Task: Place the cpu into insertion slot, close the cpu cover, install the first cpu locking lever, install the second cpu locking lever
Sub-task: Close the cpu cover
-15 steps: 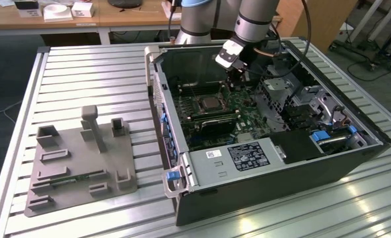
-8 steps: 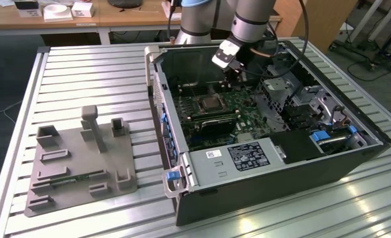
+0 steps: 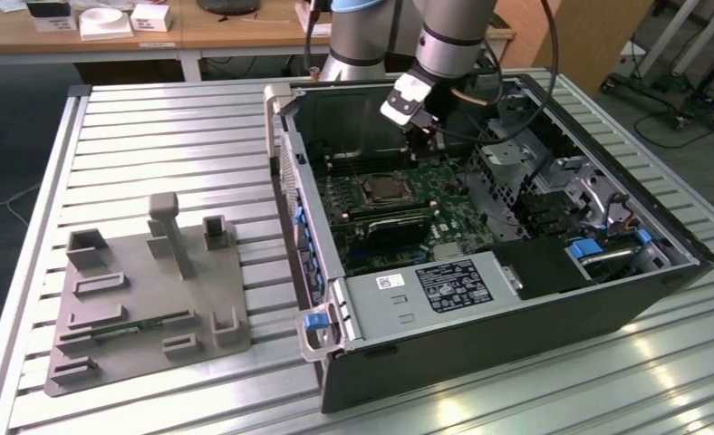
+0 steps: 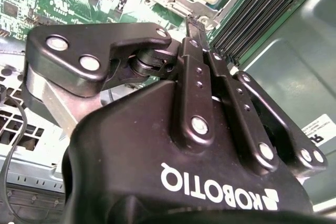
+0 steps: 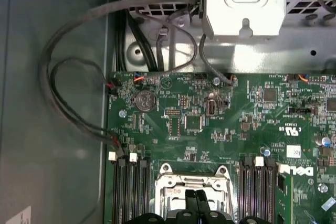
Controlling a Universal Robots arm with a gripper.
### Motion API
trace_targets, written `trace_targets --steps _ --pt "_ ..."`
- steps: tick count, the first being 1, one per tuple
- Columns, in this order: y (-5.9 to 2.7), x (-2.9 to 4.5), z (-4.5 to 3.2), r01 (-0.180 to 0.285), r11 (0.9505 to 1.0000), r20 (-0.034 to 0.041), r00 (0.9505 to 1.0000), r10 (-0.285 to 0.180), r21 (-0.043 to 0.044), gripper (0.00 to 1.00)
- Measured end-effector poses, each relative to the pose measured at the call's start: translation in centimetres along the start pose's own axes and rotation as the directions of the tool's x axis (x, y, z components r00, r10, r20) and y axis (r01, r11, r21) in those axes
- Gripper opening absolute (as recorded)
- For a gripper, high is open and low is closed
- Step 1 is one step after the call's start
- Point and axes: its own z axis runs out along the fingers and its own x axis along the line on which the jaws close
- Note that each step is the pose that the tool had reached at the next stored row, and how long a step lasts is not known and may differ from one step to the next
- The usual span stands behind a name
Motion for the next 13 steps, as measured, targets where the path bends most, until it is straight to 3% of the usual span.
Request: trace_targets --steps 13 --pt "-1.93 0.02 0.22 0.000 1.0000 -0.0001 1.0000 0.000 0.0000 0.10"
